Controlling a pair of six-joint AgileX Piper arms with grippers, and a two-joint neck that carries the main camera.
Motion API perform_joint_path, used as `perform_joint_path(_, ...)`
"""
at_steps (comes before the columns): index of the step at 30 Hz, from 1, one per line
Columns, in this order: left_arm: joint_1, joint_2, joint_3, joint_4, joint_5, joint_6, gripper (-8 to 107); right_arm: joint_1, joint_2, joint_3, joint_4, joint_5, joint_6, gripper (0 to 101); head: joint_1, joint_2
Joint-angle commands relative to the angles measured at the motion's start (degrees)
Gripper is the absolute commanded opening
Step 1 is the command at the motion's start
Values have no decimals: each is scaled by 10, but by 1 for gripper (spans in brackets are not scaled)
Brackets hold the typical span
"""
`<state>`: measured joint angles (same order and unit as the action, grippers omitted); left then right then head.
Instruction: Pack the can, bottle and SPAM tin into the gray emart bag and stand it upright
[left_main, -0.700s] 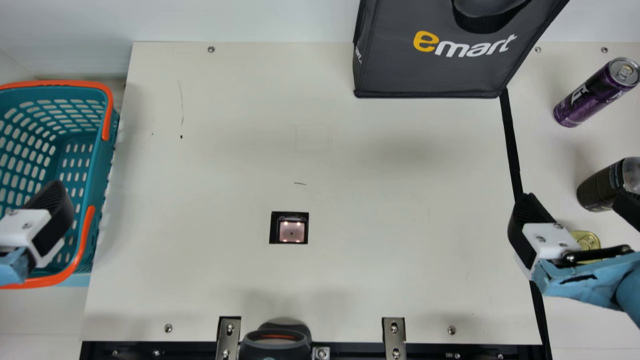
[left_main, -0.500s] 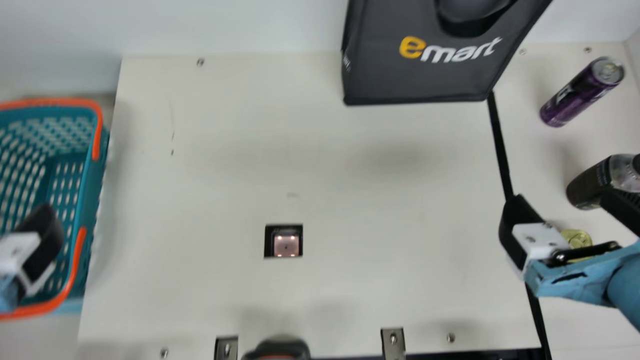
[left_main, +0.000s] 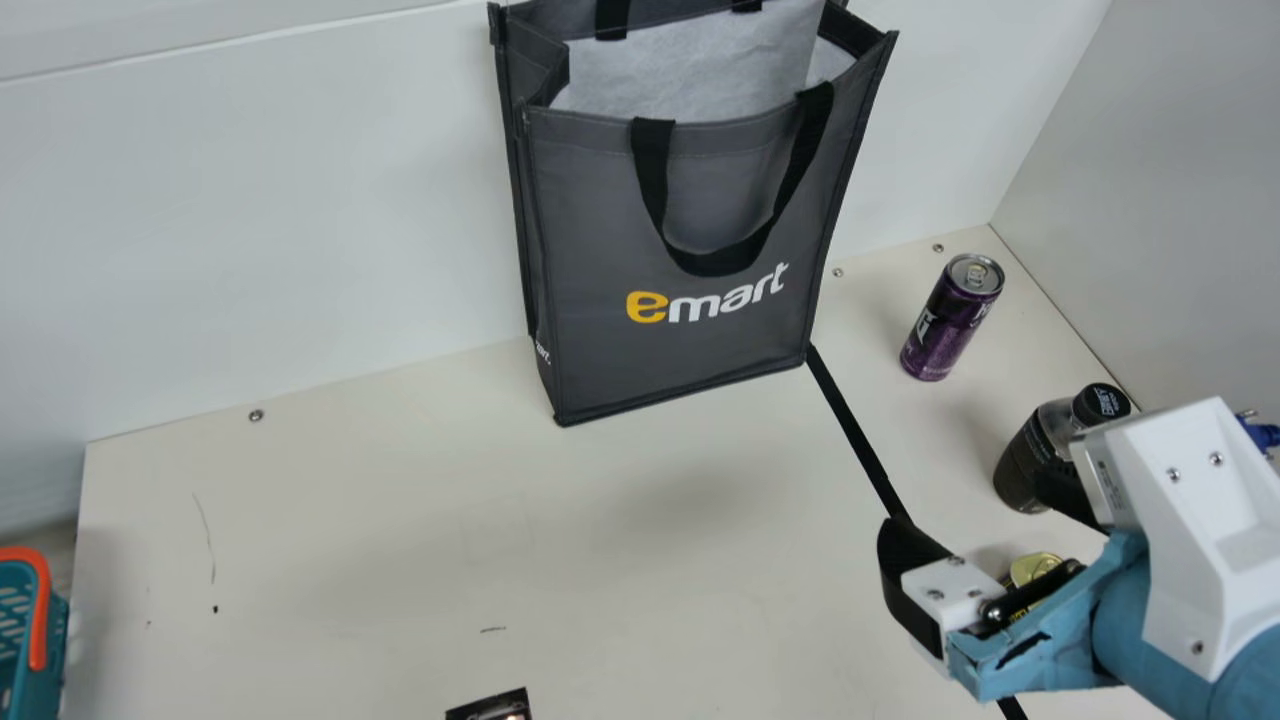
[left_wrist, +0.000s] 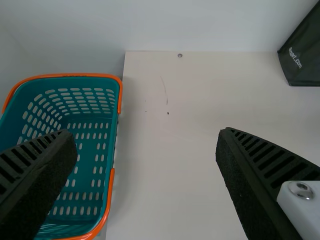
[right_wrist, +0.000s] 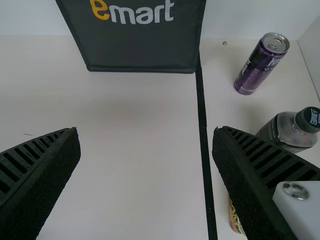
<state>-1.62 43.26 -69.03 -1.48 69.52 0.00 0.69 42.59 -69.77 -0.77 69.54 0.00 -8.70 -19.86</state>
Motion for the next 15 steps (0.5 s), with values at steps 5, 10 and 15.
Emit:
perform_joint_path(5,0,0,0,0,0,0,90,0,0,0,0,0,0,95,-13,-1)
perform_joint_path(10,0,0,0,0,0,0,90,0,0,0,0,0,0,95,-13,-1)
perform_joint_path(15,0,0,0,0,0,0,90,0,0,0,0,0,0,95,-13,-1)
